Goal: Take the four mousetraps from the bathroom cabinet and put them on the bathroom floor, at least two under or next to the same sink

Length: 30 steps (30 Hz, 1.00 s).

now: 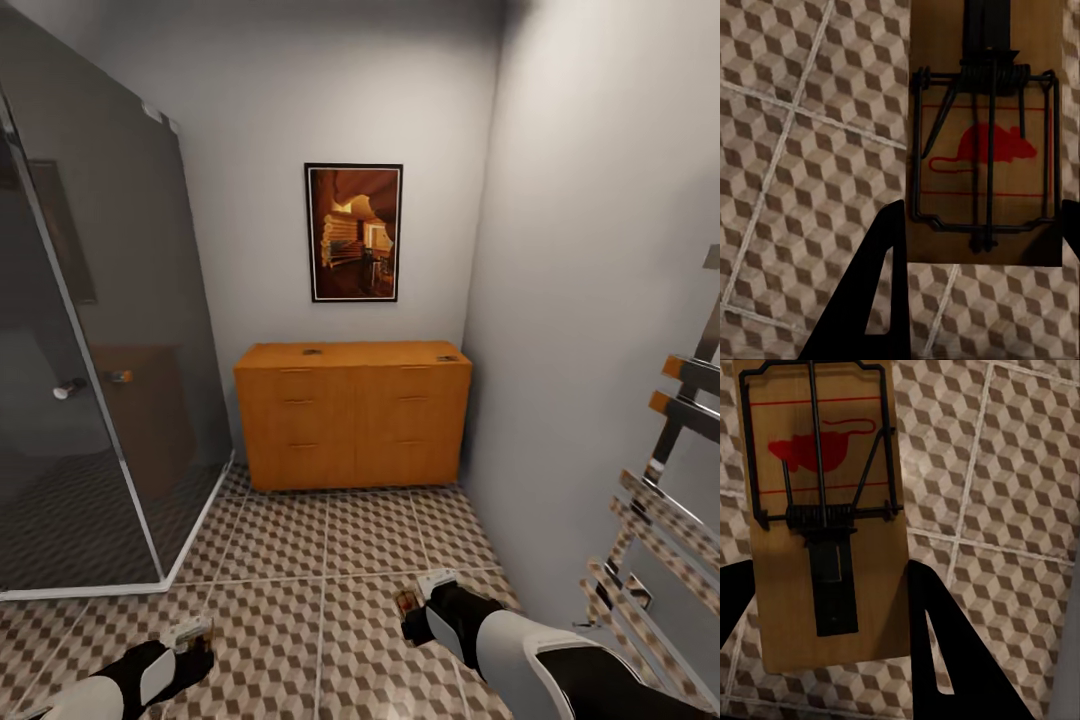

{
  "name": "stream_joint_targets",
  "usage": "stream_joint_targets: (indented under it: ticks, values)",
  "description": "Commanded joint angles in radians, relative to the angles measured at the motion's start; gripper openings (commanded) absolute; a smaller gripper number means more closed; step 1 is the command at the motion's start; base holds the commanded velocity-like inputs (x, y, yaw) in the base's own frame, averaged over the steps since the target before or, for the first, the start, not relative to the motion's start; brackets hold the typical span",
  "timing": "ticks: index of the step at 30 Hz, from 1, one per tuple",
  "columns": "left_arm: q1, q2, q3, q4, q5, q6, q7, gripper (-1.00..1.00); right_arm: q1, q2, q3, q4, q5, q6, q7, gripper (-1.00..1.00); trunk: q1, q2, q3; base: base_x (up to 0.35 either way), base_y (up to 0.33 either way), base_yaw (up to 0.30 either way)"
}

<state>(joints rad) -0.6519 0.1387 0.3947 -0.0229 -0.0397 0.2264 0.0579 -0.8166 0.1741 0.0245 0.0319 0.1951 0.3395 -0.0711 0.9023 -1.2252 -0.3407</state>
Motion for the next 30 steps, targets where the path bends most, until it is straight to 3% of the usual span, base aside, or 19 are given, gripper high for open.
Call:
stream_joint_targets:
  ticks: [1, 6, 10, 16, 21, 30]
  values:
    - [0.003, 0.000, 0.007, -0.002, 0.003, 0.005, 0.003, -1.00, 0.000, 0.000, 0.002, 0.002, 0.004, 0.002, -0.005, -1.00, 0.000, -0.001, -0.001, 0.000, 0.000, 0.281]
    - [0.020, -0.001, 0.007, 0.002, 0.032, 0.004, 0.003, -1.00, 0.008, 0.000, 0.002, 0.002, 0.004, 0.001, -0.005, -1.00, 0.000, -0.001, -0.001, 0.000, 0.000, 0.282]
    - [0.035, -0.002, 0.007, 0.012, 0.036, -0.004, 0.003, -1.00, 0.009, 0.000, 0.002, 0.002, 0.004, 0.001, -0.005, -1.00, 0.000, -0.001, -0.001, 0.000, 0.000, 0.283]
    - [0.076, -0.002, 0.007, 0.018, 0.036, -0.072, 0.003, -1.00, 0.010, 0.000, 0.002, 0.002, 0.004, 0.000, -0.005, -1.00, 0.000, -0.001, -0.001, 0.000, 0.000, 0.274]
    - [0.084, -0.010, 0.006, 0.019, 0.035, -0.095, 0.003, -1.00, 0.010, 0.000, 0.002, 0.002, 0.005, 0.000, -0.001, -1.00, 0.000, -0.001, -0.001, 0.000, 0.000, 0.097]
    - [0.086, -0.056, 0.006, 0.019, 0.034, -0.099, 0.005, -1.00, 0.010, 0.000, 0.003, 0.002, 0.006, -0.008, 0.000, -1.00, 0.000, -0.001, -0.001, 0.000, 0.000, 0.012]
